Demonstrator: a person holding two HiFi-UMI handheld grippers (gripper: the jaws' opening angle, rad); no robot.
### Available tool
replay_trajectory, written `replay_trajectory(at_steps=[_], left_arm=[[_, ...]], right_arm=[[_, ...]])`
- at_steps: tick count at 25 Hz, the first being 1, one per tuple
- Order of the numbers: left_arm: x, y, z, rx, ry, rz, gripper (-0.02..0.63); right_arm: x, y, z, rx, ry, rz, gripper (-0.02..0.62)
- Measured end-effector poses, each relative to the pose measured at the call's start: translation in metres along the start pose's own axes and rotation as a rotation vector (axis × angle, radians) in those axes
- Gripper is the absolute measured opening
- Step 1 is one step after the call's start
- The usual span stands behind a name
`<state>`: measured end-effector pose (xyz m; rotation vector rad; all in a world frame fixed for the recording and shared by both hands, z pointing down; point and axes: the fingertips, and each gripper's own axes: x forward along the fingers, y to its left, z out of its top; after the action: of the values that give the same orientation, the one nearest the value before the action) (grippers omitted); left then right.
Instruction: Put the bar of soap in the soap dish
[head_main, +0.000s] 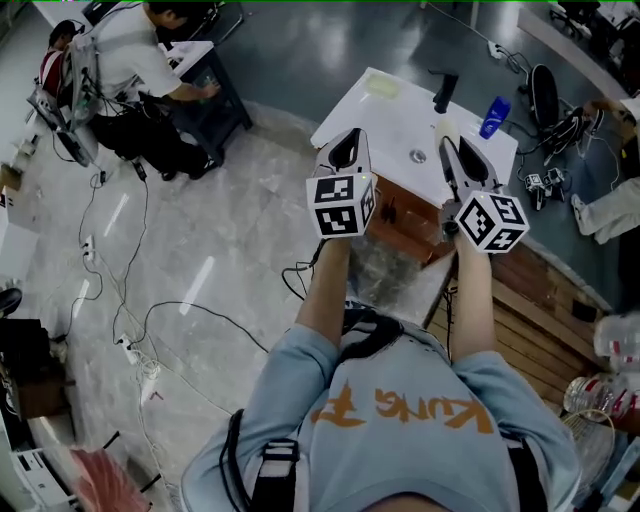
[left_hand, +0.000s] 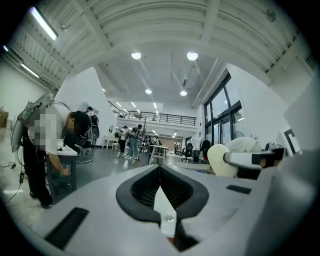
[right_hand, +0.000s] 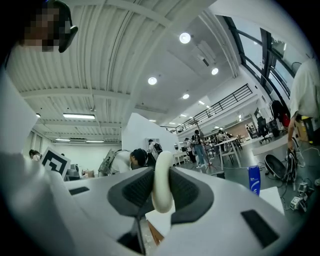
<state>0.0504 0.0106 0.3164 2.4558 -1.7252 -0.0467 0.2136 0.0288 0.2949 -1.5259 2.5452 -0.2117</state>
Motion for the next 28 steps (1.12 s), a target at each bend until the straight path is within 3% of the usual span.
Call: replay_trajectory(at_steps=[7, 14, 18, 24, 28], left_arm=[[0.078, 0.07, 0.011, -0.014, 0.047, 0.013, 0.021], [0.152, 0.136, -0.017, -0.043, 0.142, 0.024, 0.021], [0.201, 0.165, -0.024, -0.04, 0.18, -0.008, 0.021], [0.268, 0.184, -0.051, -0.085, 0.23, -0.056, 0.022], [0.294, 0.168, -0.083, -0.128, 0.29, -0.081, 0.021]], right_arm=[[0.109, -0.008, -0.001, 0.029, 0.018, 0.028, 0.118], [0.207, -0.025, -0.031, 0.074, 0.07, 0.031, 0.117], [0.261, -0.039, -0.041, 0.082, 0.089, 0.002, 0.118], [0.31, -0.076, -0.054, 0.061, 0.115, -0.07, 0.118], [0.306, -0.111, -0.069, 0.049, 0.173, -0.124, 0.118]])
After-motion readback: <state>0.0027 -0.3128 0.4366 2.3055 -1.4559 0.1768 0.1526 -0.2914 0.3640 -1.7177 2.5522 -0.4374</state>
